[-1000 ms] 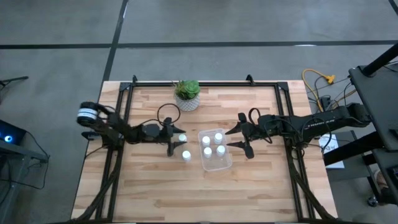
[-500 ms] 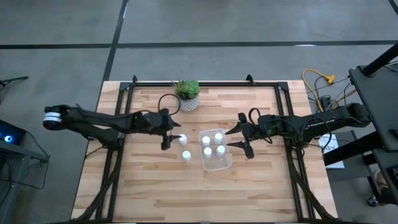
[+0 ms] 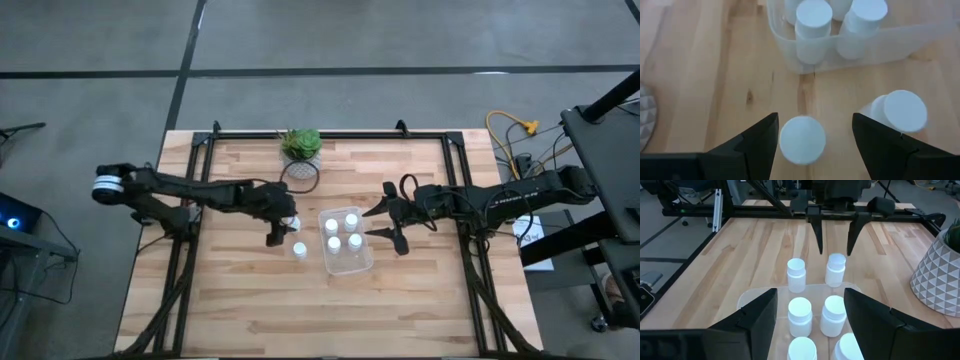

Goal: Pick and place pill bottles into a basket
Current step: Put the white medicine bottle into the transparent bin

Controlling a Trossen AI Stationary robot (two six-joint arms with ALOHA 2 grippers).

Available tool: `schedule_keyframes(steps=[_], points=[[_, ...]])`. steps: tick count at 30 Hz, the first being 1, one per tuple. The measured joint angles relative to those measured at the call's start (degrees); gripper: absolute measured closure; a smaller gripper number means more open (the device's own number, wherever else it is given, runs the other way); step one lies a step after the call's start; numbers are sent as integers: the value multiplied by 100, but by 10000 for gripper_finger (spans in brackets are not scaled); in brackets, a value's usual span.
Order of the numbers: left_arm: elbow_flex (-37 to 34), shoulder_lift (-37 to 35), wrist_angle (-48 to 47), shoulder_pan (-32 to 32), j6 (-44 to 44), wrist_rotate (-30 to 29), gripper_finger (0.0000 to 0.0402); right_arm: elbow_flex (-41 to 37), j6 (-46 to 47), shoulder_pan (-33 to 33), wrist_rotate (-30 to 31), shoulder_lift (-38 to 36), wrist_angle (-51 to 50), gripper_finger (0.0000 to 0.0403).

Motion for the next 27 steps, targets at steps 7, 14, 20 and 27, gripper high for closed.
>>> schedule_keyframes(steps=[7,14,20,27], points=[[538,604,-592,41,141,11,166,0,83,0,0,0,-50,184],[1032,1089,-1261,124,150,1,166,0,85,0,0,0,-88,184],[1292,1322,-1545,157,157,-18,166,0,85,0,-1,0,-108,184],[1311,1325,-1807,157,127,-17,166,-2,107,1,0,0,-214,184]])
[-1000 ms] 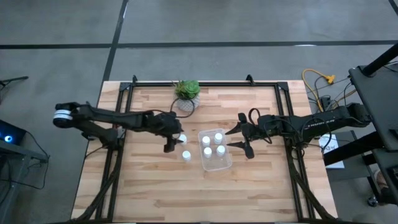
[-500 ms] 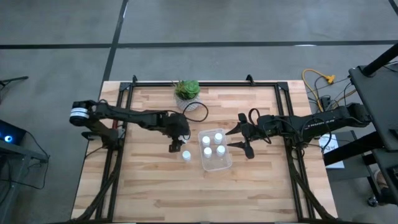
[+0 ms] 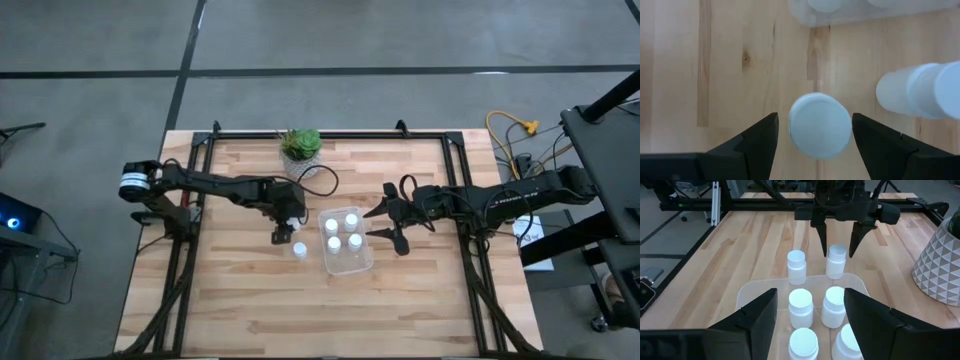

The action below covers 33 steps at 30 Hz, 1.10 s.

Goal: Pick and place pill bottles into a basket
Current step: Put the white medicine bottle into the transparent bin

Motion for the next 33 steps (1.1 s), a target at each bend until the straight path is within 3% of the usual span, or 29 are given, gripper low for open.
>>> schedule_keyframes(steps=[17,25,33], points=[[-28,2,27,0,-21,-2,170,0,-18,-1,0,0,4,184],[-14,2,32,22,-2,0,258,0,-22,-1,0,0,6,184],[418,2,-680,37,39,1,261,0,-24,-1,0,0,6,184]])
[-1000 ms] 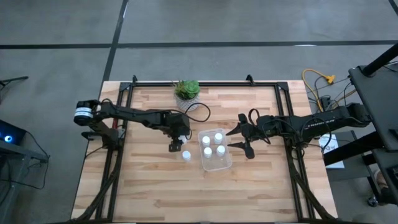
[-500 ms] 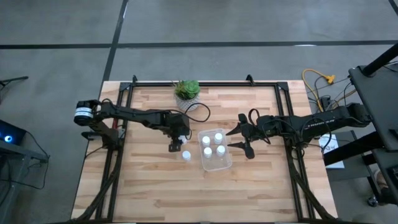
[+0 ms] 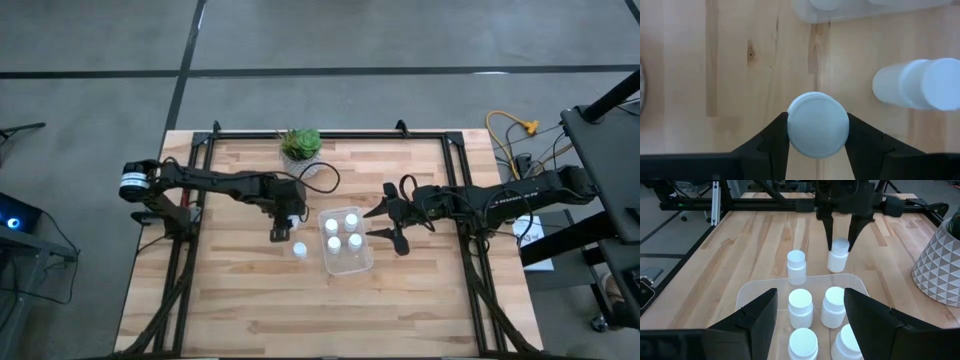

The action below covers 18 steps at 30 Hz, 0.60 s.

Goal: Pick and place pill bottles into a basket
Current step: Put the white medicine bottle into the transparent bin

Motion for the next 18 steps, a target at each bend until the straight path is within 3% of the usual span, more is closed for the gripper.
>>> schedule_keyframes(steps=[7,18], points=[[844,0,-802,-5,2,10,261,0,-134,1,4,0,-3,184],[1914,-6,-853,-309,168,758,261,0,-340,-11,31,-4,-3,184]])
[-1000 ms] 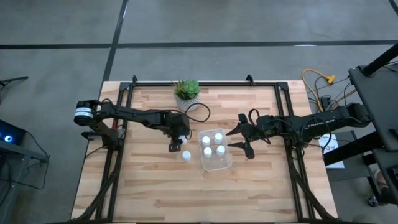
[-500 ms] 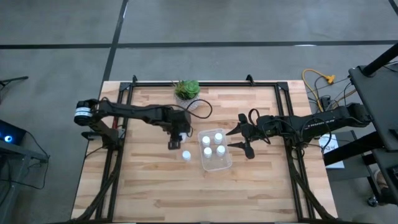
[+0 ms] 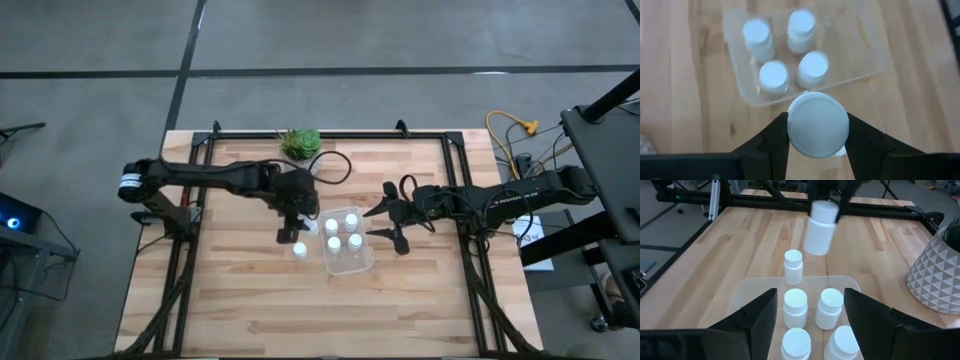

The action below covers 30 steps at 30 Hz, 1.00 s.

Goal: Pick and place pill bottles into a basket
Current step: Put the white medicine bottle into the transparent bin

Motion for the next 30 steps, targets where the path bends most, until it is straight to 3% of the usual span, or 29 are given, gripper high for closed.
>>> schedule_keyframes(steps=[6,11,19,30], points=[[210,8,192,-278,0,86,261,0,-202,-7,457,-122,-2,184],[197,17,665,-414,0,427,261,0,-231,-13,492,-352,-3,184],[367,443,823,-565,-3,455,261,-18,-205,-16,623,-707,-444,184],[1993,1652,-100,-594,398,402,261,-138,-103,-17,800,-1228,-823,184]])
